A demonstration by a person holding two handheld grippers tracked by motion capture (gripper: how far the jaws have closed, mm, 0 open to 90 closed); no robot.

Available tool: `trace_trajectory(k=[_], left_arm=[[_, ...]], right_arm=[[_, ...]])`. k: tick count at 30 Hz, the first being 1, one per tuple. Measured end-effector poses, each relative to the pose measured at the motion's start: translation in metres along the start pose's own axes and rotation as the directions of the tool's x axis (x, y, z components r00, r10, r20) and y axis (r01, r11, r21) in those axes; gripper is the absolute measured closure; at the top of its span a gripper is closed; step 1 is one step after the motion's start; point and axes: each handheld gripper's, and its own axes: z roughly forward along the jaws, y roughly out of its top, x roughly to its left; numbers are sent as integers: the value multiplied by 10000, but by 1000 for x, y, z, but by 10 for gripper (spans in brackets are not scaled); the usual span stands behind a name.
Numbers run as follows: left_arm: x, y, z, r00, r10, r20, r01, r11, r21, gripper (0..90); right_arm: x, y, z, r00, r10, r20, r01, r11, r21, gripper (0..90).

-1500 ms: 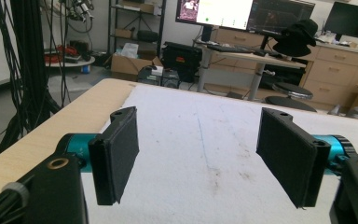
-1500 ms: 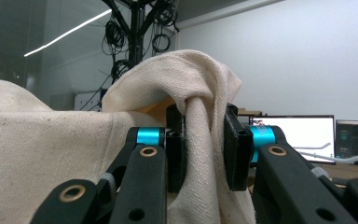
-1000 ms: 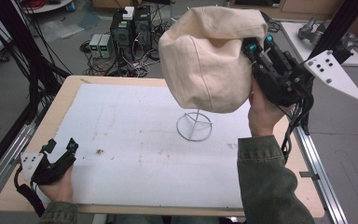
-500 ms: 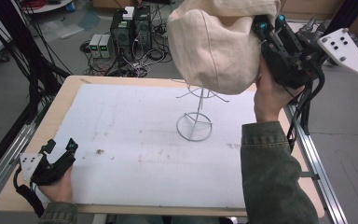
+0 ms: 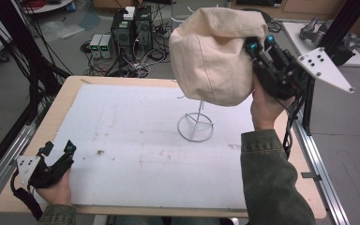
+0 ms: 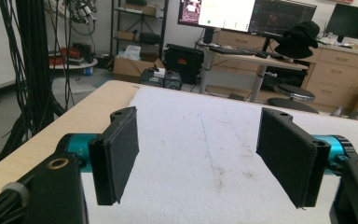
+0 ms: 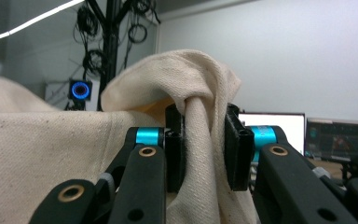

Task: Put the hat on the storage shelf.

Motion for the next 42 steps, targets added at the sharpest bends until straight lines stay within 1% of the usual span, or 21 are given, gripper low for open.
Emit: trace_trajectory(k=[6,8,10,11,13,14,16,18,22,24,25,26,27,32,34,36,38,39,42], left_arm=[[-3,-1,1,10000,60,54,-60,10000,35,295],[-3,-1,1,9999,89,77,-89,9999,61,295],[-4,-1,0,9999,91,74,-91,9999,62,296],[-4,-1,0,9999,91,74,-91,9999,62,295],[-3,-1,0,10000,64,62,-65,10000,49,295],[-3,-1,0,10000,63,68,-64,10000,48,295],[-3,-1,0,9999,91,72,-91,9999,53,295],[-3,-1,0,9999,94,71,-94,9999,65,295],[-3,-1,0,9999,100,67,-100,9999,52,295],[-4,0,0,9999,75,69,-76,10000,43,295],[-3,-1,0,10000,65,64,-65,10000,18,295],[-3,-1,0,10000,44,44,-44,10000,34,296],[-3,-1,0,10000,34,42,-34,10000,34,296],[-4,-1,0,10000,58,62,-58,10000,46,296],[-3,-1,0,10000,64,56,-64,10000,41,296],[-3,-1,0,10000,55,42,-56,10000,43,295],[-3,-1,0,10000,48,34,-48,10000,28,296],[-3,-1,0,10000,72,36,-72,10000,24,296],[-3,0,-1,10000,88,4,-88,10000,31,295]], right_arm=[[-4,-26,-10,9997,224,-4,-223,9991,351,733],[-3,-34,-12,9997,219,-71,-215,9980,598,732],[-2,-40,-15,9998,177,-38,-174,9976,672,729],[-2,-42,-16,9997,237,-42,-234,9976,657,728],[-3,-46,-18,9993,378,-56,-373,9966,733,729],[-3,-48,-19,9994,344,-49,-340,9967,733,729],[-3,-48,-22,9990,455,-30,-452,9964,716,729],[-3,-48,-23,9993,367,-44,-363,9967,730,728],[-4,-47,-23,9991,435,-12,-432,9963,747,711],[-5,-47,-23,9987,515,49,-517,9959,743,691],[-6,-47,-23,9988,490,70,-494,9961,736,667],[-7,-47,-24,9983,561,148,-571,9955,754,633],[-8,-47,-24,9976,673,184,-686,9944,802,617],[-11,-49,-25,9968,745,303,-770,9927,924,554],[-11,-49,-26,9970,713,307,-739,9930,924,535],[-12,-50,-27,9972,673,319,-700,9930,947,489],[-11,-50,-29,9978,606,268,-631,9922,1079,461],[-12,-51,-30,9979,609,218,-630,9915,1136,440],[-12,-50,-33,9984,536,154,-549,9930,1049,330]])
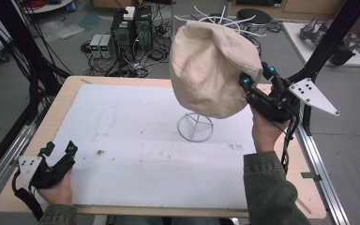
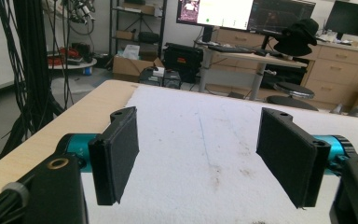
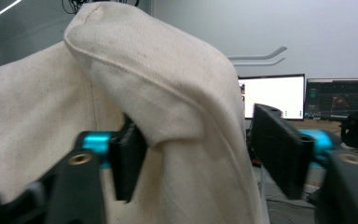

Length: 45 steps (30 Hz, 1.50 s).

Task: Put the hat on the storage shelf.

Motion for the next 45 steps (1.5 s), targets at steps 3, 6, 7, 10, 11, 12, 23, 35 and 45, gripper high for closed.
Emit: trace_trajectory(k=[3,6,7,10,11,12,23,35,45], left_arm=[[0,0,0,10000,12,-9,-12,10000,0,295],[0,0,0,10000,-8,3,8,10000,-25,295],[0,0,0,10000,3,5,-3,10000,-28,295],[0,0,-1,10000,-5,1,5,10000,-29,294],[-1,0,-1,10000,-14,-4,14,10000,-29,294],[-1,0,-1,10000,-14,-4,14,10000,-29,294],[0,1,-3,10000,-29,-49,29,10000,-83,294],[-1,1,-4,9999,57,-91,-58,9999,-134,293],[-1,1,-5,9999,90,-122,-92,9998,-151,293]], right_arm=[[0,0,-3,10000,-80,-37,80,10000,-16,305],[-1,0,-6,9998,-206,3,206,9998,-14,250],[-1,0,-6,9997,-249,-32,249,9997,-32,223],[1,-2,-7,9984,-555,98,556,9984,-49,186],[2,-2,-7,9981,-617,92,618,9981,-60,175],[2,-2,-7,9980,-628,86,629,9980,-64,170],[16,-10,-21,9939,-912,625,932,9952,-311,115],[17,-29,-29,9918,-673,1086,657,9977,186,115],[8,-55,-42,9872,-184,1587,49,9964,851,109]])
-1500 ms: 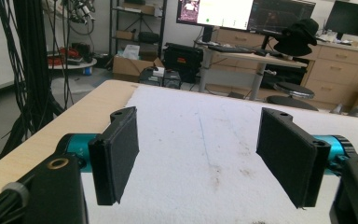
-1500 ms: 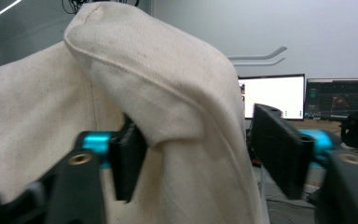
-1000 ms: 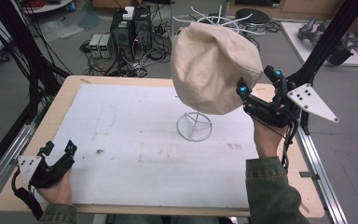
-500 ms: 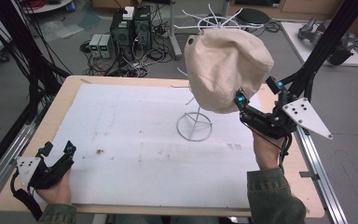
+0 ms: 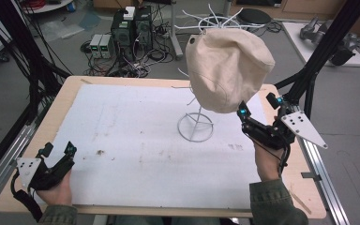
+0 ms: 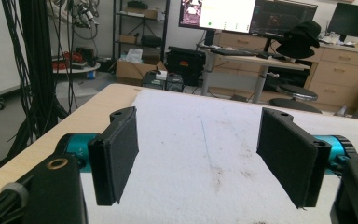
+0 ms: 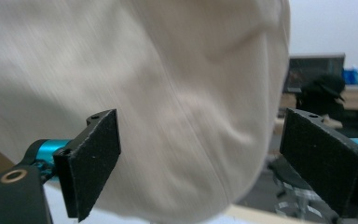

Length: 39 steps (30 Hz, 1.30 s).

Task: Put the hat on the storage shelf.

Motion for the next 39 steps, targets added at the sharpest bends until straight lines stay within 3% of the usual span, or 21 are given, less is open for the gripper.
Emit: trace_trajectory(k=[3,7,21,29,39], left_arm=[[0,0,0,10000,2,-2,-2,10000,-1,293],[-1,0,0,10000,25,-6,-25,10000,-36,293],[-3,1,0,9999,170,-29,-170,9997,-153,292],[-5,1,0,9994,351,-7,-351,9992,-192,291],[-6,1,1,9994,331,20,-331,9993,-172,291]], right_arm=[[-3,-10,-4,9999,-115,96,113,9997,206,109],[-9,-26,-7,9993,221,305,-241,9975,663,109],[-19,-67,-28,9941,-127,1081,-34,9890,1476,108],[-18,-89,-39,9780,-281,2067,-127,9810,1935,108],[-15,-106,-44,9676,-580,2456,3,9735,2286,108]])
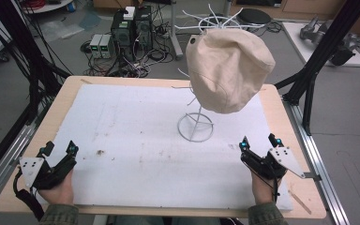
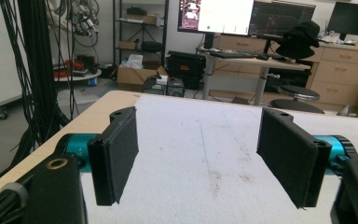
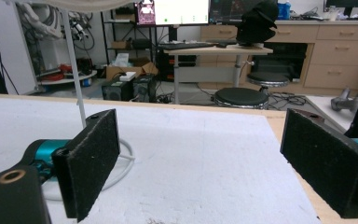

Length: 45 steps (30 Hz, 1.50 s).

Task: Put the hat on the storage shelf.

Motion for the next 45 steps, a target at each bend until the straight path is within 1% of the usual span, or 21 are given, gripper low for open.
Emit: trace_trajectory(k=[3,5,8,10,12,14,18,21,25,29,33,34,35,37,38,42,45], left_arm=[[1,0,0,10000,-8,-26,8,10000,0,291],[1,0,0,10000,-24,-25,24,10000,-16,291],[1,0,0,10000,-25,-20,25,10000,1,291],[1,0,0,10000,-48,-35,48,10000,-14,292],[1,0,0,10000,-64,-45,64,10000,-7,291],[1,0,0,10000,-78,-39,78,10000,11,292],[1,0,1,10000,-81,-19,81,10000,-14,291],[0,0,1,10000,-78,0,78,10000,-7,291],[1,0,1,9999,-114,-3,114,9999,9,292],[1,0,1,9999,-108,7,108,9999,50,291],[1,0,0,9999,-130,-3,130,9999,36,291],[1,0,0,9999,-136,-7,136,9999,34,291],[1,0,0,9999,-146,-19,146,9999,21,291],[1,0,-1,9999,-142,-33,142,9999,17,291],[1,0,-2,9999,-147,-40,147,9999,-5,291],[0,1,-3,9999,-141,-12,141,9999,12,291],[0,1,-3,9999,-152,-32,152,9999,18,291]], right_arm=[[0,1,-1,9999,3,124,-2,9999,-133,108],[0,0,-2,9996,78,273,-77,10000,-8,109],[-1,-1,-2,9993,72,379,-82,9996,261,108],[-2,-5,-4,9991,99,412,-108,9997,220,109],[-2,-8,-4,9986,237,477,-258,9987,440,109],[-4,-11,-5,9978,435,495,-461,9976,522,109],[-7,-16,-5,9967,509,626,-543,9970,548,109],[-7,-20,-4,9966,539,620,-583,9957,715,109],[-5,-23,-2,9978,255,616,-303,9964,786,109],[-5,-26,0,9977,189,643,-243,9962,842,109],[-4,-27,3,9977,-106,669,50,9966,825,109],[-4,-28,4,9977,-103,664,51,9969,781,109],[-3,-28,4,9981,0,614,-53,9963,854,109],[-2,-28,5,9985,-121,540,75,9963,853,109],[0,-29,4,9987,-63,505,18,9961,883,109],[4,-29,4,9989,-327,334,297,9957,872,109],[6,-30,5,9986,-441,302,412,9949,922,109]])
